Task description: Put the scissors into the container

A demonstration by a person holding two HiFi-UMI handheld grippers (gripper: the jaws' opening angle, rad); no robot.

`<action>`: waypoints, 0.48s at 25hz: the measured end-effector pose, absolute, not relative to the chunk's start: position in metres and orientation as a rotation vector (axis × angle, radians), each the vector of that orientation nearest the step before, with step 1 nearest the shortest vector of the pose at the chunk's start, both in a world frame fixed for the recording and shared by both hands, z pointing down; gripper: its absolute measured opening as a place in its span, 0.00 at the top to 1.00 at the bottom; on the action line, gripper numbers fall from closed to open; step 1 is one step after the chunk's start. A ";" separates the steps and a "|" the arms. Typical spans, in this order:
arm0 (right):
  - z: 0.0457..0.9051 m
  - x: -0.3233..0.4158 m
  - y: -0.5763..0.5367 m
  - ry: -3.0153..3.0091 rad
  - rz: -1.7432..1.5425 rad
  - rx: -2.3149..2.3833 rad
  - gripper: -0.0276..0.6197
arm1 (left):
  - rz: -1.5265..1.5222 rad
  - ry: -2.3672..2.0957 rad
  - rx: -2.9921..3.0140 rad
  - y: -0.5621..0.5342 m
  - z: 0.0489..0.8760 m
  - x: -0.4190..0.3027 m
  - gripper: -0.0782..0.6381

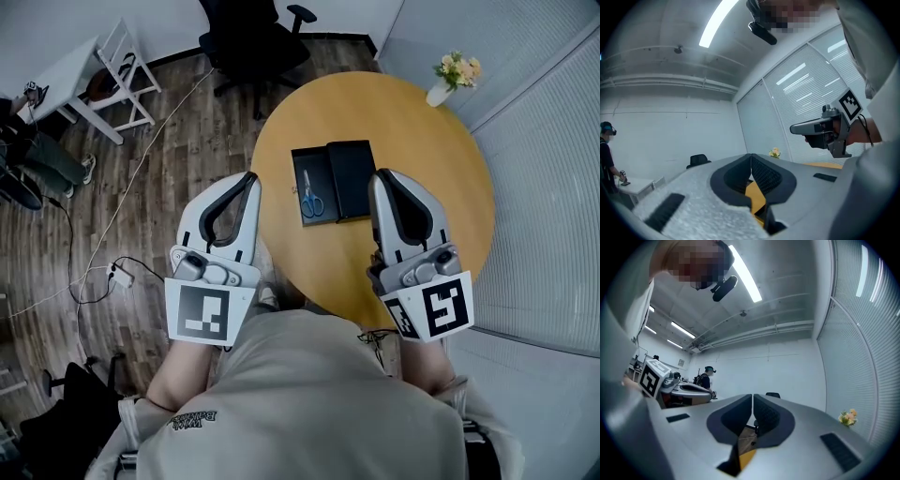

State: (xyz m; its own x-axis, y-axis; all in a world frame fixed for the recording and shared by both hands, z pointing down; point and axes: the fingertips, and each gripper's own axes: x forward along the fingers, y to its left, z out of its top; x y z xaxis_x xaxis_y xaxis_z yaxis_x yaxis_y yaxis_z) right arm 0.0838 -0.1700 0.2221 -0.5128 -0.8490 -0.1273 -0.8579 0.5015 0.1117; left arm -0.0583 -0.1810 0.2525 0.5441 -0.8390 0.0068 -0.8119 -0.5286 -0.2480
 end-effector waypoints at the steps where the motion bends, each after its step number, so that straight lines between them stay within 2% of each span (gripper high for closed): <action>1: 0.226 0.084 -0.169 2.681 0.237 -1.521 0.90 | -0.196 1.398 -2.573 -0.181 0.256 -0.059 0.86; 12: 0.237 0.086 -0.172 2.721 0.221 -1.519 0.91 | -0.227 1.378 -2.634 -0.181 0.269 -0.057 0.86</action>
State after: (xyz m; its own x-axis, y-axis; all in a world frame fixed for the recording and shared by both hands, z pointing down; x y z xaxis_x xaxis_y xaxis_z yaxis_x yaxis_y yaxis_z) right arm 0.0859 -0.1717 0.2372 -0.5268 -0.8458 -0.0840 -0.8483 0.5169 0.1147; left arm -0.0569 -0.1805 0.2692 0.5638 -0.8237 0.0600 -0.7994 -0.5625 -0.2112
